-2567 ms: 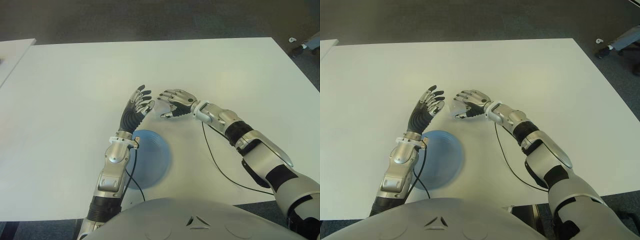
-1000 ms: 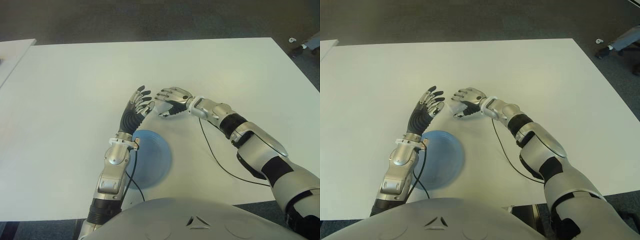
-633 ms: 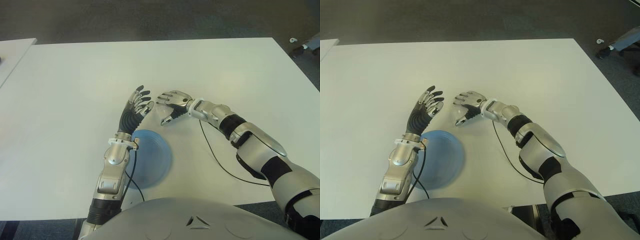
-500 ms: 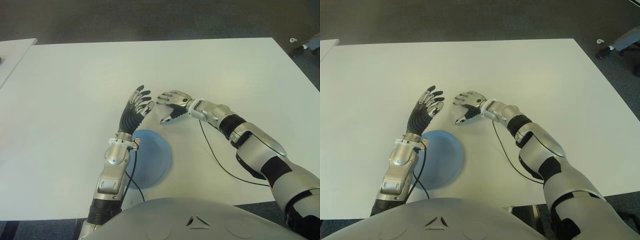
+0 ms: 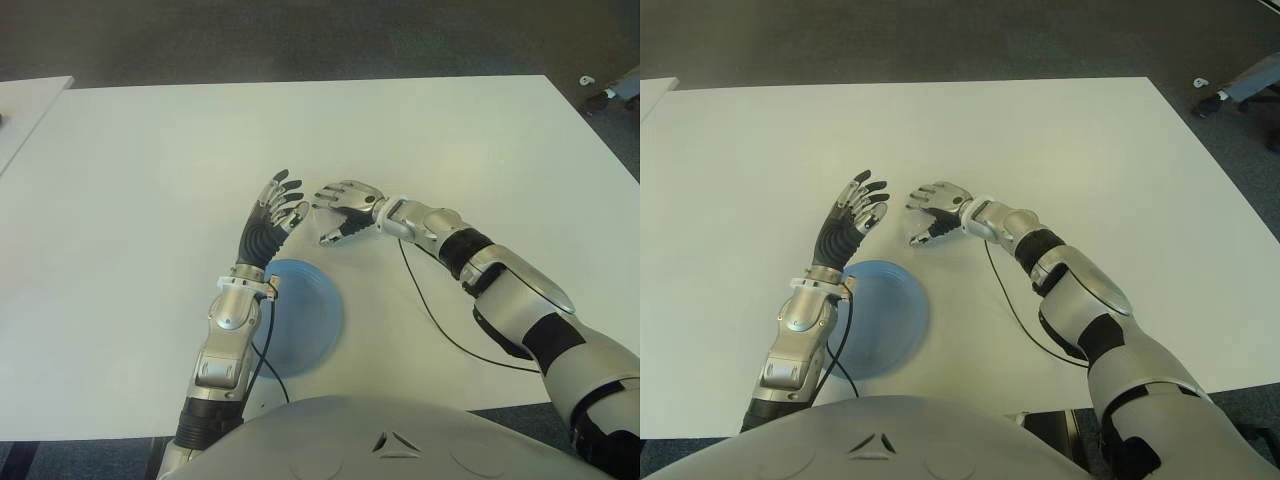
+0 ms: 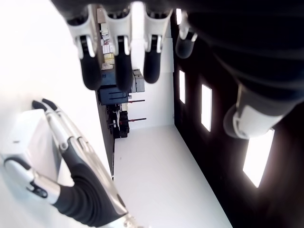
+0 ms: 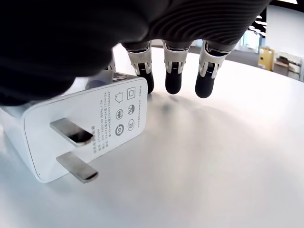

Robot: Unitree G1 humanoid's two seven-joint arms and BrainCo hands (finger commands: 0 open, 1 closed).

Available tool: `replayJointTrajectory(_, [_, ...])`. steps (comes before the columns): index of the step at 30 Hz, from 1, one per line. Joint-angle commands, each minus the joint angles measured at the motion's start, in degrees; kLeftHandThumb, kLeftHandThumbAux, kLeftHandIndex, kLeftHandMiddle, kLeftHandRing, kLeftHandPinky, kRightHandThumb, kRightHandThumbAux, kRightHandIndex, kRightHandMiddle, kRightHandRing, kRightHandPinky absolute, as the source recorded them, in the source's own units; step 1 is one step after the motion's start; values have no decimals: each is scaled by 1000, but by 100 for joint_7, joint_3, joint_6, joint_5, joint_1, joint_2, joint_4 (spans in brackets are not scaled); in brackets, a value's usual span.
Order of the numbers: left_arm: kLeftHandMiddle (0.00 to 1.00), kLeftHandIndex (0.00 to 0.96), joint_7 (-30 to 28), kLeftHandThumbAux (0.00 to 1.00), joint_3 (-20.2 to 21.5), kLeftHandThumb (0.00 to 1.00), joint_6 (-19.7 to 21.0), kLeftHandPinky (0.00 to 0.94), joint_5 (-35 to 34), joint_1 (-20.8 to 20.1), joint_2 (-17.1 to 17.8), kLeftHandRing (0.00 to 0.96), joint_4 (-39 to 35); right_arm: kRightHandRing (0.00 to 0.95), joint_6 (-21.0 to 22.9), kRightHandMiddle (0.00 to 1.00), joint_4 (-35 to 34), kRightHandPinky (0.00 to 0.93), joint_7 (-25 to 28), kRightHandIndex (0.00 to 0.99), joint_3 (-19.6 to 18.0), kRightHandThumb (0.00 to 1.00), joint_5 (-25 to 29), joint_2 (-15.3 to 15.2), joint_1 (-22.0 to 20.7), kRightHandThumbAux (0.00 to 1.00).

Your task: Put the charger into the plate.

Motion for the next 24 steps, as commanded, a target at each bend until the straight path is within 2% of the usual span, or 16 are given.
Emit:
replayJointTrajectory(1, [201,0,-51,555,-12,17,-33,255,-11,34,32,239,26,0,-55,0,-38,0,-171,0,-61,309,16,3,180,130])
replayJointTrajectory(14, [203,0,-21,565,-16,7,-48,247,2,49,46,237,16,0,-45,0,-96,9,-651,0,-105,266,-44,-12,193,193])
replayJointTrajectory(17, [206,0,-35,563,-17,7,-53,229,-19,47,45,234,14,4,-53,4,-108,37,-724,0,-87,262,-75,-31,175,201])
replayJointTrajectory(24, [209,0,-70,550,-18,2,-50,207,-68,52,51,225,-15,83,-61,90,-21,99,-1043,3,-150,281,-52,-9,174,213])
